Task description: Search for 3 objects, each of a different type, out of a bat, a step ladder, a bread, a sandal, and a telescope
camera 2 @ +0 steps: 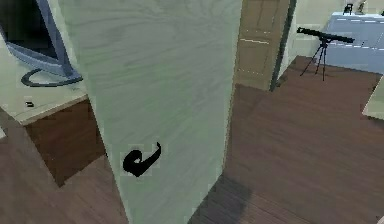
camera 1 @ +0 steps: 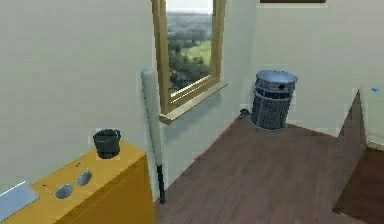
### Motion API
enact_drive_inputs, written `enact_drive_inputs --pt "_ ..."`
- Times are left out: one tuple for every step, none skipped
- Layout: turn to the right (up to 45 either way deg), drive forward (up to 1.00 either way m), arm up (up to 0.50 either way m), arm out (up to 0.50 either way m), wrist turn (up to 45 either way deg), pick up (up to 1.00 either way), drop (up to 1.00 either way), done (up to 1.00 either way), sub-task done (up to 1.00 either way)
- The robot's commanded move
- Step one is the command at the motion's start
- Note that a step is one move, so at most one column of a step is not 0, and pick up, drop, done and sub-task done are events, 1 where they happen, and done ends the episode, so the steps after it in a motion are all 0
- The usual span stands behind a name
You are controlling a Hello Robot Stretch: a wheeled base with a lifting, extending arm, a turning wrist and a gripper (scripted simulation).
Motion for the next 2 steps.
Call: enact_drive_inputs --pt "0.0 0.3 0.0 0.0 0.0 0.0 0.0 0.0 0.0" --pt "-15.0 0.0 0.0 0.0 0.0 0.0 0.0 0.0 0.0"
